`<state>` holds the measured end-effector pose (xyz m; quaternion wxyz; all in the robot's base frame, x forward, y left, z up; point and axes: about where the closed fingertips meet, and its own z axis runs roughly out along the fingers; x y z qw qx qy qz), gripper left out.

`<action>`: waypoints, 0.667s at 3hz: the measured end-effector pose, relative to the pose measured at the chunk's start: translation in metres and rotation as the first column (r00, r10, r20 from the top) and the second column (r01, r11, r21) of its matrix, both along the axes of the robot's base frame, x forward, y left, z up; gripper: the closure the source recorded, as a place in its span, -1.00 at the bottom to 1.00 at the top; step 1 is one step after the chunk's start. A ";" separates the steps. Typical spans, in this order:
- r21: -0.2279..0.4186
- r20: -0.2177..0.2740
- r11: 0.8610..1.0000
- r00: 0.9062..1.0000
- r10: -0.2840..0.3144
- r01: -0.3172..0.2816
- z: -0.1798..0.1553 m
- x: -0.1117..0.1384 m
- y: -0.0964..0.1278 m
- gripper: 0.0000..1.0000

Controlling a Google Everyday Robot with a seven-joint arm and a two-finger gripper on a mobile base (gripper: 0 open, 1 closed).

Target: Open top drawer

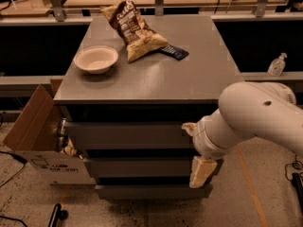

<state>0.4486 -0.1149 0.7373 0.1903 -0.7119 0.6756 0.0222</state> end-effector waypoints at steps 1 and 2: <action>-0.003 -0.001 1.000 1.000 0.023 -0.023 -0.018 0.014 0.010 -0.86; 0.008 0.028 1.000 1.000 0.015 -0.015 -0.022 0.031 0.012 -0.96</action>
Offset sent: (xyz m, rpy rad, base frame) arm 0.0551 0.0136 -0.0269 0.0270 -0.0690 -0.0022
